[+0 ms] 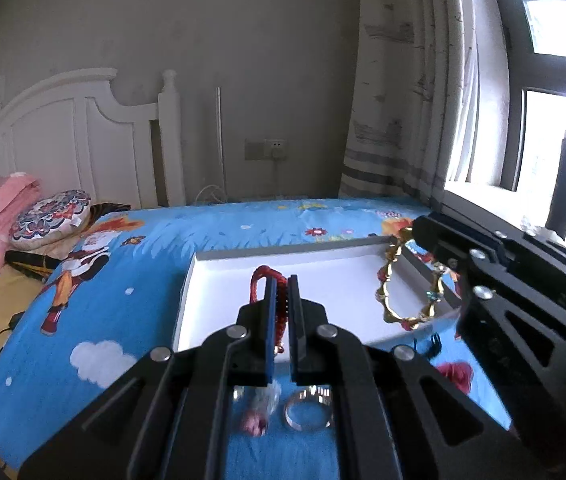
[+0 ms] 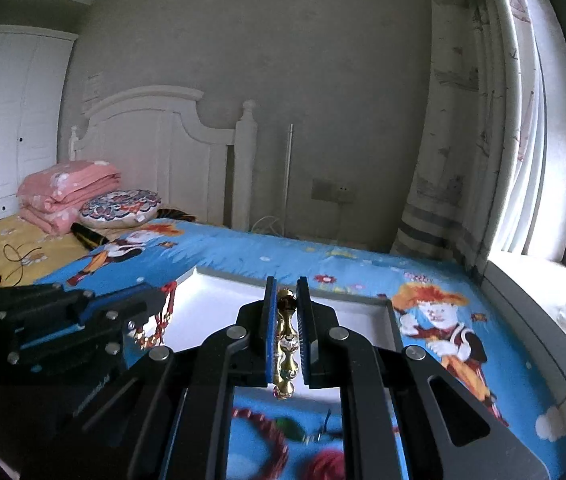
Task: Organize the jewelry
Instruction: 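Carry both bracelets over the white tray and open both tools, then grasp the red rose ornament with the right tool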
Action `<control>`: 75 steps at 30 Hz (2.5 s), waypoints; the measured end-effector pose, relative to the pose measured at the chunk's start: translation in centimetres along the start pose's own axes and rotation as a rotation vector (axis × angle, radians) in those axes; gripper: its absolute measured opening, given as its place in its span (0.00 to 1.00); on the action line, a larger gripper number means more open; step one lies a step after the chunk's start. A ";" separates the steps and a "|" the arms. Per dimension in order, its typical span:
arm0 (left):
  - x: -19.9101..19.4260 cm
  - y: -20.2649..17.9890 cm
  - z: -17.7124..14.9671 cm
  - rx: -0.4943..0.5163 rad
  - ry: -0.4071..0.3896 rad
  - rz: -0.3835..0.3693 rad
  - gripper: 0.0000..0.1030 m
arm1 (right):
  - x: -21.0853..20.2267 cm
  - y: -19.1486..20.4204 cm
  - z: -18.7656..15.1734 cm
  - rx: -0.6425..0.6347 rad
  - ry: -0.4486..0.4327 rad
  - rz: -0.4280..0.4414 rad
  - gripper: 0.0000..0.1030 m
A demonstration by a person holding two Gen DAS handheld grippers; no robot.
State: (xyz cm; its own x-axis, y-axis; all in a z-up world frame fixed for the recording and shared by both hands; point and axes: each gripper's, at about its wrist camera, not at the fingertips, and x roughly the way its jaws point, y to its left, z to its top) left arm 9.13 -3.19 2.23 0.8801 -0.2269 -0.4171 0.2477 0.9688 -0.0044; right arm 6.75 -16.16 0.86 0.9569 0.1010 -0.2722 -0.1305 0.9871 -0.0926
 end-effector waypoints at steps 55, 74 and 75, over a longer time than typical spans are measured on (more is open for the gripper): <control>-1.4 2.9 -4.4 -0.073 0.013 0.195 0.95 | -2.7 -6.7 -8.4 0.128 0.234 -0.054 0.50; -0.6 1.8 -8.4 0.008 0.079 0.137 0.95 | 0.1 -4.5 -10.1 0.124 0.331 -0.056 0.50; -0.5 1.7 -8.4 0.013 0.079 0.134 0.95 | 0.2 -4.4 -10.2 0.124 0.337 -0.054 0.50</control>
State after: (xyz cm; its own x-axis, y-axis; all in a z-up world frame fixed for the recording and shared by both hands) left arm 5.67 -0.55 -5.20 0.8712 -0.0867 -0.4833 0.1358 0.9885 0.0673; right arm 4.92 -21.76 -8.54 0.8198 0.0226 -0.5722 -0.0303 0.9995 -0.0040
